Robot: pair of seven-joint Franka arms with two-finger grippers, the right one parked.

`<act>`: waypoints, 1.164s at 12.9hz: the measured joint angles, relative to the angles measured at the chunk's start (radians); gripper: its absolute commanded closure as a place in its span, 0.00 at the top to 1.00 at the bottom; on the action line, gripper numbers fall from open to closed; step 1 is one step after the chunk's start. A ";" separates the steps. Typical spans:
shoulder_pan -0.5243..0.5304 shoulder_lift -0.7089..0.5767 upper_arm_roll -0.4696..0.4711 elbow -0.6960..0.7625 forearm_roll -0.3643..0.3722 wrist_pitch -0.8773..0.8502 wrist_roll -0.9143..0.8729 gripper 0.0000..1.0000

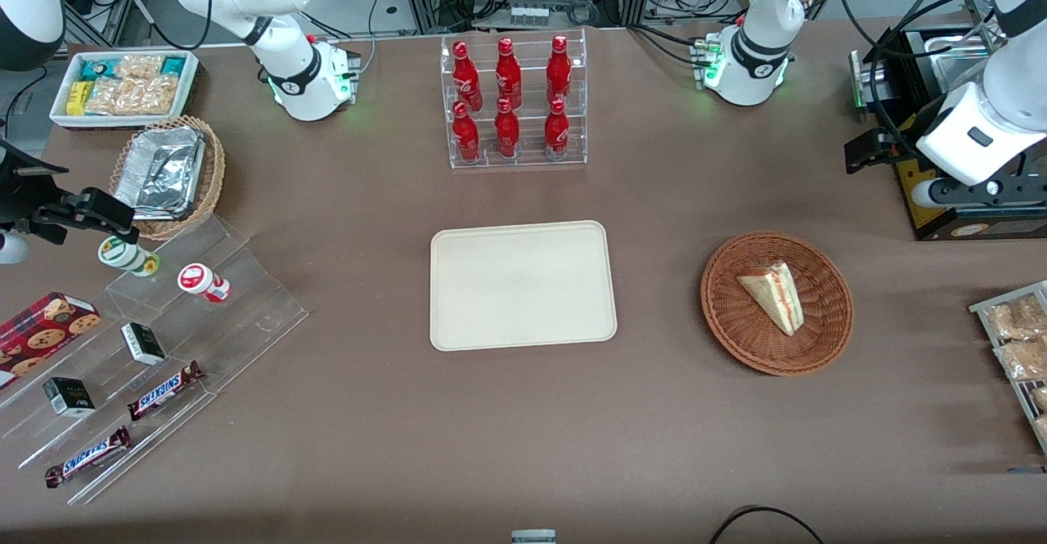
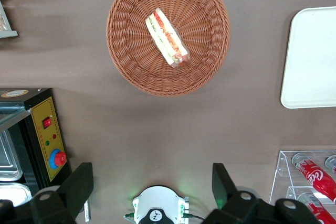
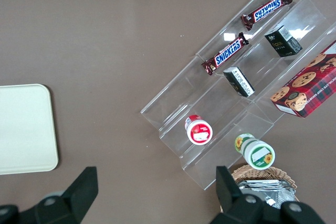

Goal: Place sandwich from basket to tray
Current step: 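Move the left gripper over the wrapped sandwich in the wicker basket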

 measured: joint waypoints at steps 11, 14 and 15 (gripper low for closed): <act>-0.008 0.021 0.003 -0.140 -0.002 0.187 0.000 1.00; -0.008 0.023 0.004 -0.243 -0.002 0.317 0.000 1.00; -0.008 0.024 0.003 -0.279 -0.002 0.362 0.000 1.00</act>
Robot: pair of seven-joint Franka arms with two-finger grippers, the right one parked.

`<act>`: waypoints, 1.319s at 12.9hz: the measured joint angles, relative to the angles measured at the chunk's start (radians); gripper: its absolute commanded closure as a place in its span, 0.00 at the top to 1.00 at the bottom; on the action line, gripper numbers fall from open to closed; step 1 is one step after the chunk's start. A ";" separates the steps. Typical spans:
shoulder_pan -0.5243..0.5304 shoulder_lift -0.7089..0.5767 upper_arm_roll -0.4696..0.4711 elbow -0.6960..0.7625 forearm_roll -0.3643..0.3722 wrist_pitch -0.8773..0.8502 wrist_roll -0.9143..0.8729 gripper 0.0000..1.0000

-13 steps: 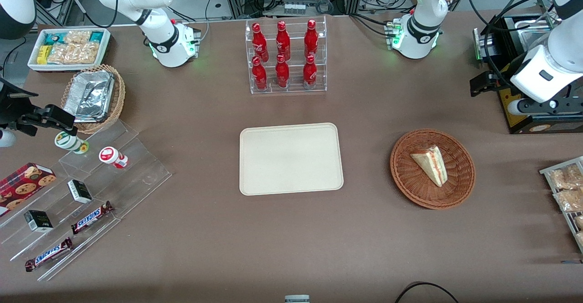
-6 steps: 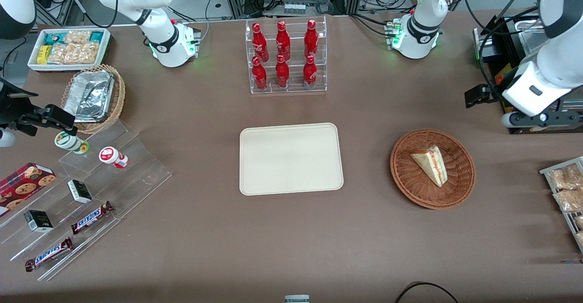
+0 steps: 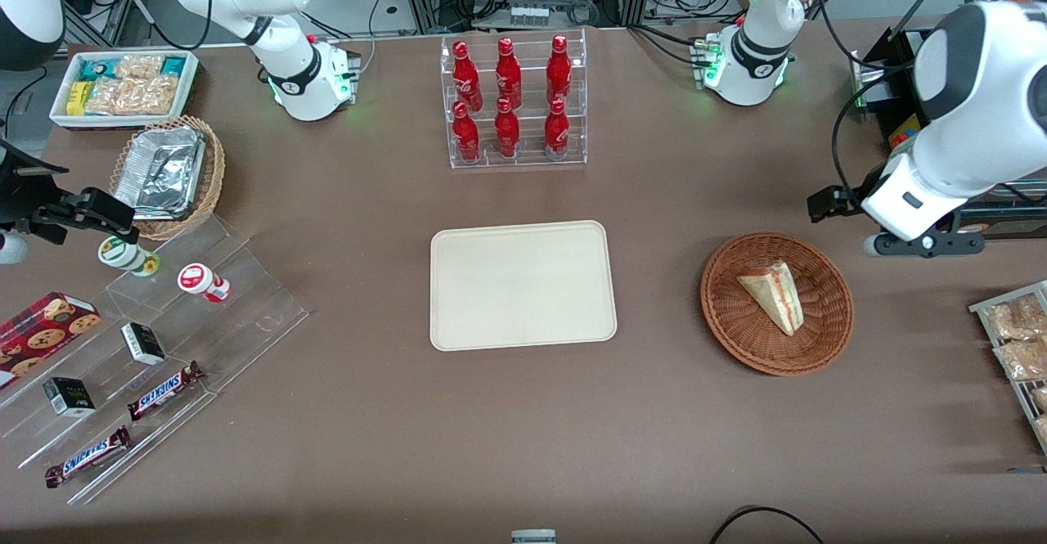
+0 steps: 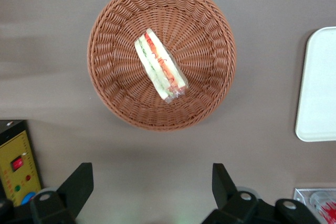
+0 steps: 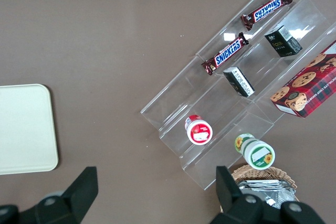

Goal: Place sandwich from basket to tray
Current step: 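Move the left gripper over the wrapped sandwich in the wicker basket, then lower the open left gripper around the sandwich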

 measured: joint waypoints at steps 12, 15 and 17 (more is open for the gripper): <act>0.000 0.010 0.003 -0.313 -0.003 0.452 -0.109 1.00; 0.000 0.029 0.003 -0.314 -0.005 0.484 -0.327 1.00; -0.002 0.051 0.003 -0.314 -0.006 0.499 -0.483 1.00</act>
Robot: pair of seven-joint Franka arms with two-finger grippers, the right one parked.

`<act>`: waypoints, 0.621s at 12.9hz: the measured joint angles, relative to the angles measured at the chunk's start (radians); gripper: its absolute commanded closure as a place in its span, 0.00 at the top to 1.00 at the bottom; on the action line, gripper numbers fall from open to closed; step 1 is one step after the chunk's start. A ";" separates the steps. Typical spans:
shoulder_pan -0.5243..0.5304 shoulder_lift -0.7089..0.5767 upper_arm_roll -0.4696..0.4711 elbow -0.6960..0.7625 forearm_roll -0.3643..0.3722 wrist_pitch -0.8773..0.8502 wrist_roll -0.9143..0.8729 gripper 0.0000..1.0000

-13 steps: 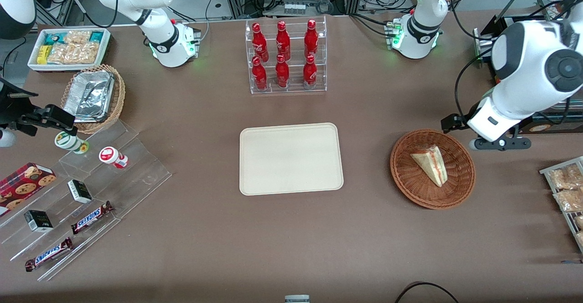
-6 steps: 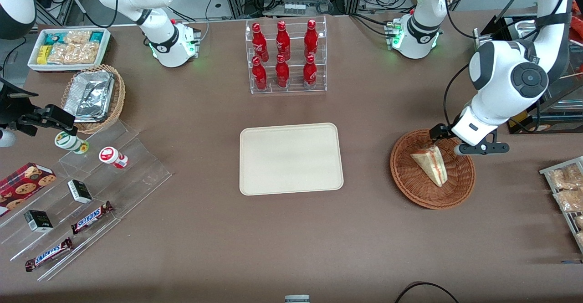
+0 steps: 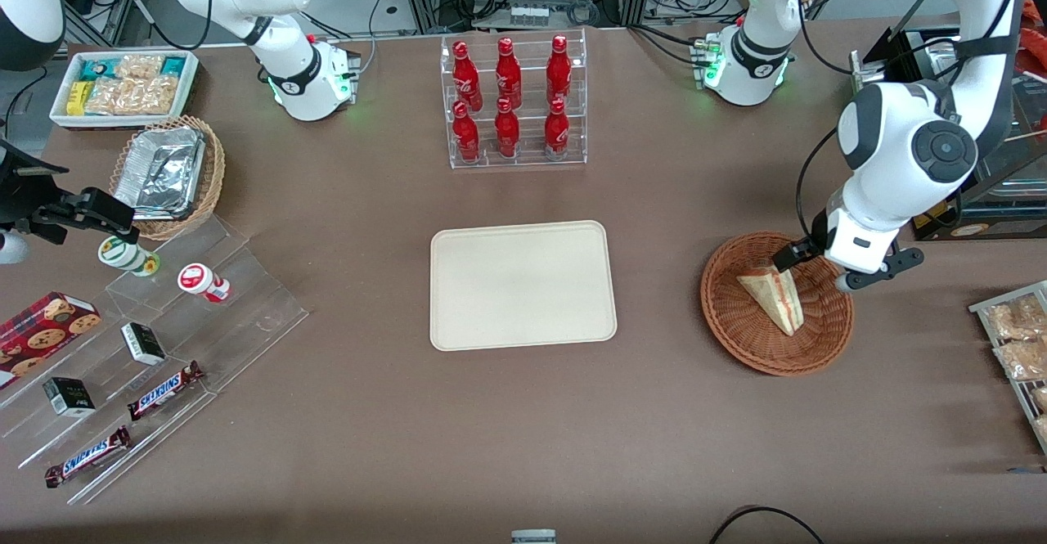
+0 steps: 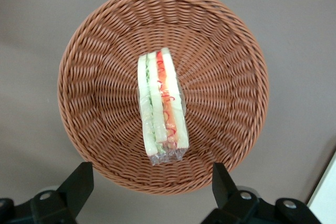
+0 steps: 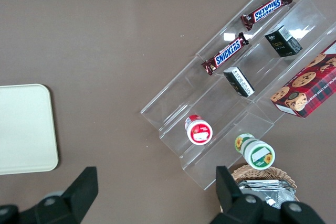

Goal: Place sandwich from basket to tray
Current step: 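Lower the open left gripper around the sandwich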

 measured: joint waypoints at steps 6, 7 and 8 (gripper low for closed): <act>-0.002 0.032 -0.001 0.000 -0.055 0.019 -0.147 1.00; -0.002 0.040 -0.001 0.000 -0.059 0.025 -0.157 1.00; -0.002 0.049 -0.001 -0.001 -0.060 0.032 -0.161 1.00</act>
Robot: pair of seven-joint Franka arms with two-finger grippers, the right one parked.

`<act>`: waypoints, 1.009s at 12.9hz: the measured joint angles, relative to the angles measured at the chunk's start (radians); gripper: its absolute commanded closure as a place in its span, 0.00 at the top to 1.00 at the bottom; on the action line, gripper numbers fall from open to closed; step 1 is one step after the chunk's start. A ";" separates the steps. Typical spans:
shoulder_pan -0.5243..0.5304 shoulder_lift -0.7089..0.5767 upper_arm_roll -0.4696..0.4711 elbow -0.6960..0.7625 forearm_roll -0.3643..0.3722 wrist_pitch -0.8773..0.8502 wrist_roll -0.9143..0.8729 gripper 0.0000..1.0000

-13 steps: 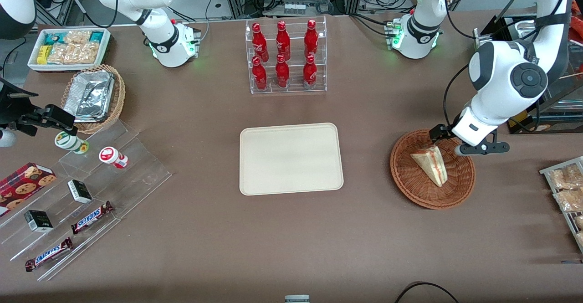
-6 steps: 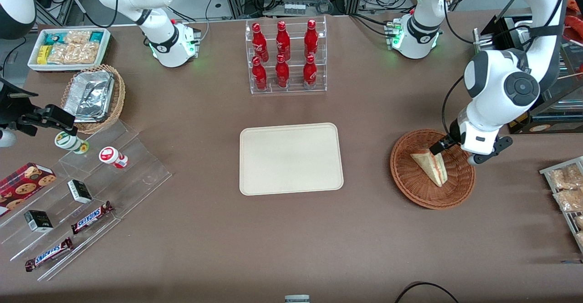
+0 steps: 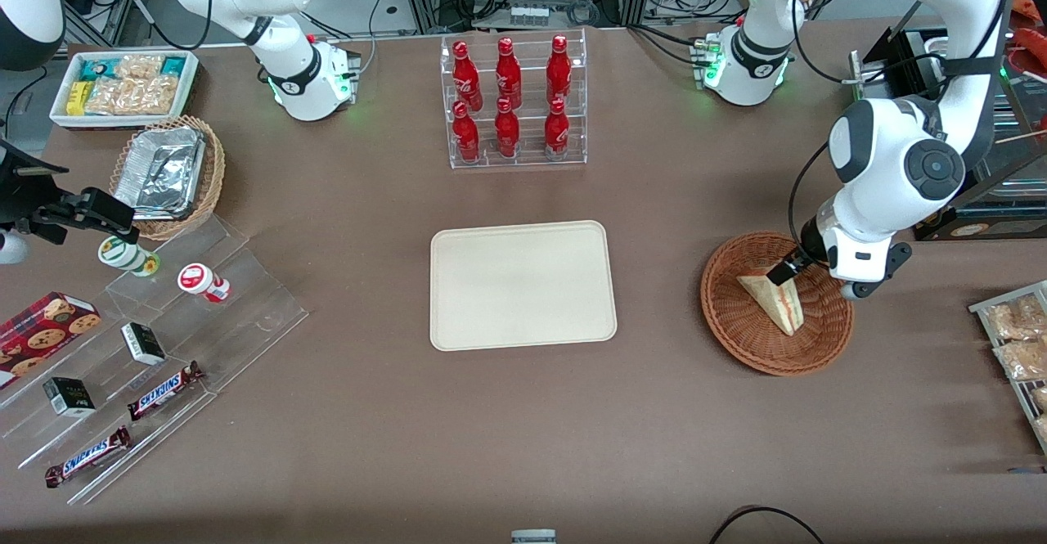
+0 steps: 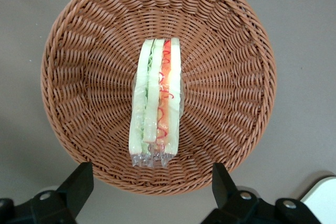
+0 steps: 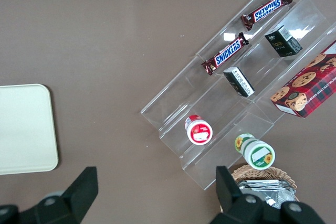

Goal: Place sandwich from basket to tray
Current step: 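Lower the open left gripper around the sandwich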

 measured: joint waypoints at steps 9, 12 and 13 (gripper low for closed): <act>-0.013 0.093 0.000 -0.001 0.002 0.098 -0.004 1.00; -0.013 0.122 0.000 -0.001 0.036 0.112 -0.004 1.00; -0.013 0.130 0.000 -0.001 0.050 0.113 -0.004 1.00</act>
